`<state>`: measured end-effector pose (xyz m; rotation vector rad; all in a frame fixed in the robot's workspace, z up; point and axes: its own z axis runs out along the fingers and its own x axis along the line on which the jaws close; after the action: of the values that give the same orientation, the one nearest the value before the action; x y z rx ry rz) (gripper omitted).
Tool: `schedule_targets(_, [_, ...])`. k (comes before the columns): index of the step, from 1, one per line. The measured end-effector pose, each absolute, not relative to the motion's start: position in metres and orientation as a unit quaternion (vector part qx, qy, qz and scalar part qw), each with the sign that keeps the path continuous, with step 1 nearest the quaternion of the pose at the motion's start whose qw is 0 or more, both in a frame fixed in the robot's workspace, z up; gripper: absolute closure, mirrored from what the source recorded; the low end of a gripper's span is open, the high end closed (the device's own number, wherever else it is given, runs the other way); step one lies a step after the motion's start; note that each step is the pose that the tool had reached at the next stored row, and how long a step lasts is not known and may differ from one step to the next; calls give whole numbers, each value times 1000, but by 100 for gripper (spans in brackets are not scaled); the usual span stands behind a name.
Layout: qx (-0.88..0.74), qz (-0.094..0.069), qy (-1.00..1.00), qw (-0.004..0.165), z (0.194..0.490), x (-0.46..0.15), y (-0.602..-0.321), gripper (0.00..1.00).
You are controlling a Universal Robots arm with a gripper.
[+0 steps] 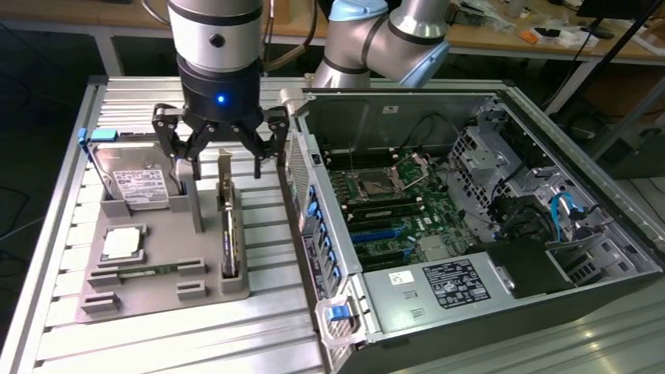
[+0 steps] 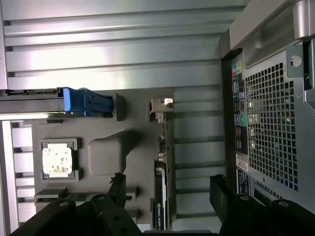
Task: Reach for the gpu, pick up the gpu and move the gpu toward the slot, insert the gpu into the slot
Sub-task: 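Pick up the gpu and move the gpu toward the slot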
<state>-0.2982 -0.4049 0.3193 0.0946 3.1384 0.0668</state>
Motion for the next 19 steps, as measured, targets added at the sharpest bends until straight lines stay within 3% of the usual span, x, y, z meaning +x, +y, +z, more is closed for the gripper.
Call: schedule_targets(19, [30,21,999,1,291,-298,-417,22])
